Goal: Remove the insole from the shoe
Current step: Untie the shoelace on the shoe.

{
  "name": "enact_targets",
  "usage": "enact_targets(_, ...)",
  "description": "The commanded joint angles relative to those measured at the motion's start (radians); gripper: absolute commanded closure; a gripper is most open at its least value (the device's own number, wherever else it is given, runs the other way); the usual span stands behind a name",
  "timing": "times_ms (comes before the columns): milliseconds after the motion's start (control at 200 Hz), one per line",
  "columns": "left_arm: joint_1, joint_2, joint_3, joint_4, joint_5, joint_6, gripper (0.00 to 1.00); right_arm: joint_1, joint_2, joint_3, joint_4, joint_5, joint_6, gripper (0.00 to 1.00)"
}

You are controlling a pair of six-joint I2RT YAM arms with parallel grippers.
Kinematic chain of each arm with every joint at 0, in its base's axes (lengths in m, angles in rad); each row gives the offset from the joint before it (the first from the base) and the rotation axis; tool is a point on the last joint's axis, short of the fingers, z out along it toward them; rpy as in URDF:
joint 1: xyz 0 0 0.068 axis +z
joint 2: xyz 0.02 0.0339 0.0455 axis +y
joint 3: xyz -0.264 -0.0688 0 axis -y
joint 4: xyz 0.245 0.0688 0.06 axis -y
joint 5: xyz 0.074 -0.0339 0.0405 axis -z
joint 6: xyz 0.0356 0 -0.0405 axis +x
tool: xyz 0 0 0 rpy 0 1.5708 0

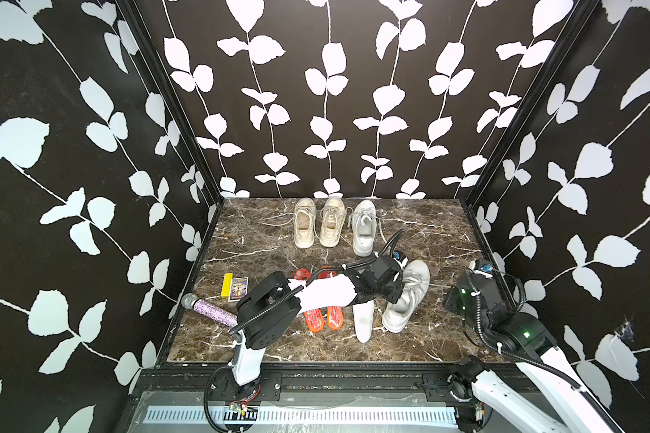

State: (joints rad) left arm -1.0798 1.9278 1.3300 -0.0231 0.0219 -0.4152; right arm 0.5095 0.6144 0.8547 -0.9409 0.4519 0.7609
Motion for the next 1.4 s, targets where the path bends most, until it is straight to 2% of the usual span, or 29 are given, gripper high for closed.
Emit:
enact_targets(0,0.044,-0.032,-0.034,-0.06,-0.118,-0.026,1.0,-0.025,-0.037,0.057,-0.082,0.198,0.017,1.0)
enact_targets(145,0.045,-0.032,-0.036,-0.038,-0.09,-0.02,1.0,-0.025,-0.006,-0.013,0.069,-0.031,-0.076,1.0)
enact_targets(210,0.046,-0.03,-0.034,-0.035,-0.089,-0.02,1.0,-0.025,0.027,-0.037,0.059,-0.048,-0.046,1.0)
enact_targets(355,0.047,-0.027,-0.029,-0.049,-0.1,-0.018,1.0,-0.026,0.033,-0.022,-0.041,0.089,0.009,1.0)
enact_targets(520,0.072,-0.021,-0.034,-0.047,-0.058,-0.036,1.0,-0.061,0.007,0.084,-0.139,0.201,0.01,1.0)
enact_targets(726,0.08,-0.024,-0.031,-0.058,-0.072,-0.017,1.0,-0.068,-0.005,0.228,-0.201,0.284,-0.034,1.0)
enact_targets(1071,0.081,-0.017,-0.05,-0.052,-0.074,-0.025,1.0,-0.069,-0.033,0.38,-0.304,0.391,-0.048,1.0)
enact_targets(1276,0.083,-0.019,-0.066,-0.042,-0.075,-0.025,1.0,-0.068,-0.04,0.505,-0.442,0.579,-0.025,1.0)
enact_targets(1396,0.083,-0.02,-0.068,-0.046,-0.077,-0.019,1.0,-0.068,-0.058,0.538,-0.447,0.605,-0.043,1.0)
